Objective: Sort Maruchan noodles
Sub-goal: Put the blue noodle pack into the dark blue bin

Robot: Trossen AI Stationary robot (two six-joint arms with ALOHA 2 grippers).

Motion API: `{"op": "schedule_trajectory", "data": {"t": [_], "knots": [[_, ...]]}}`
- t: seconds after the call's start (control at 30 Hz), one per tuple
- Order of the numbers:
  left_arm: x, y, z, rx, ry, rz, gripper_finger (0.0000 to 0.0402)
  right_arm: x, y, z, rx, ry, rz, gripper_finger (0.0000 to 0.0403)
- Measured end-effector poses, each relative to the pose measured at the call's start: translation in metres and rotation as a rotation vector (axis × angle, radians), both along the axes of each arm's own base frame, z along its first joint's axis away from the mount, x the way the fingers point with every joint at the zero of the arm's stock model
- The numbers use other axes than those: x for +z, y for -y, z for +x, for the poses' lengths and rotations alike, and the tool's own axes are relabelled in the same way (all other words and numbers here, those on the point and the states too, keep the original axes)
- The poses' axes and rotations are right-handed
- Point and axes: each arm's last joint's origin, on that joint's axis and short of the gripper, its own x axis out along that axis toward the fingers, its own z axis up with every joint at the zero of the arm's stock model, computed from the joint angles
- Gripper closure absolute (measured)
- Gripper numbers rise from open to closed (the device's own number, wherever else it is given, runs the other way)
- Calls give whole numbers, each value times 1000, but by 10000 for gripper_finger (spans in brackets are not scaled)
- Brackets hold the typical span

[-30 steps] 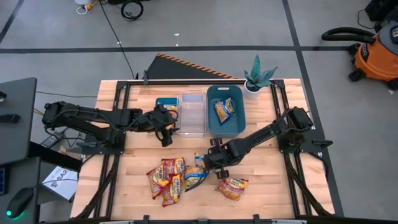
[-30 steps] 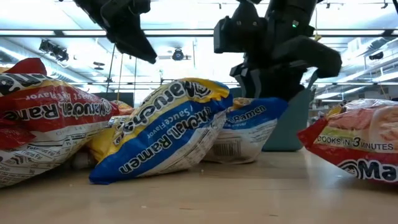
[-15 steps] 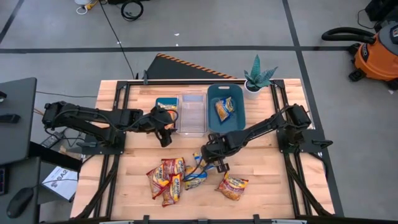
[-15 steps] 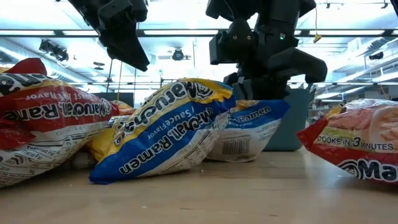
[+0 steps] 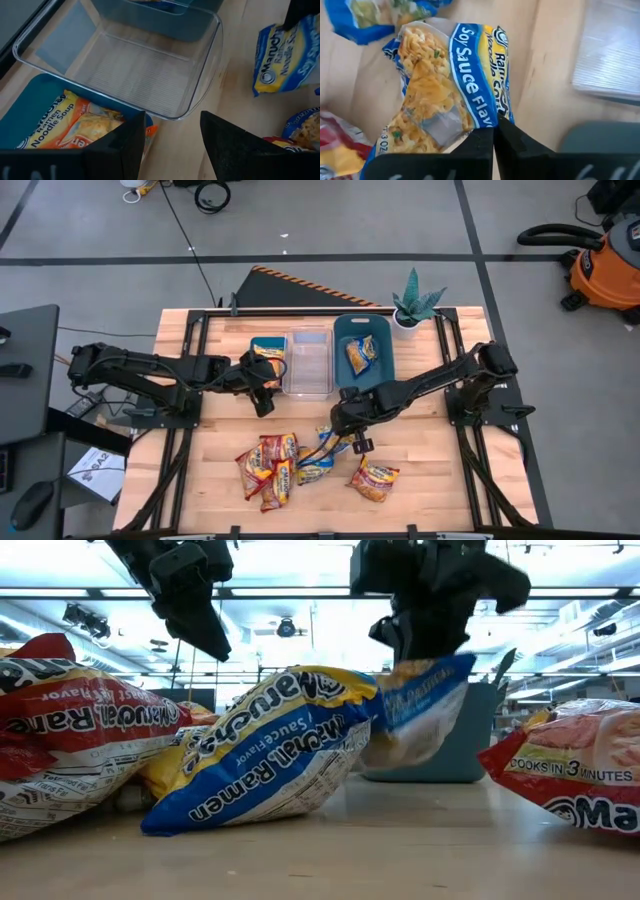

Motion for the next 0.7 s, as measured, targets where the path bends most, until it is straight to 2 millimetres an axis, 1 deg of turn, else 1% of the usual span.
{"op": "schedule_trajectory", "data": {"t": [0.17,0.37,0.57,0.7], "knots": [[0,0,0,-38,-15,34,207,19,2,-8,-25,39,19,390],[0,0,0,-131,-44,99,207,42,5,-18,-74,109,58,394],[7,-1,6,-201,8,213,207,65,9,-28,-168,198,102,393],[8,0,5,-259,0,270,209,78,12,-33,-241,257,161,393]]}}
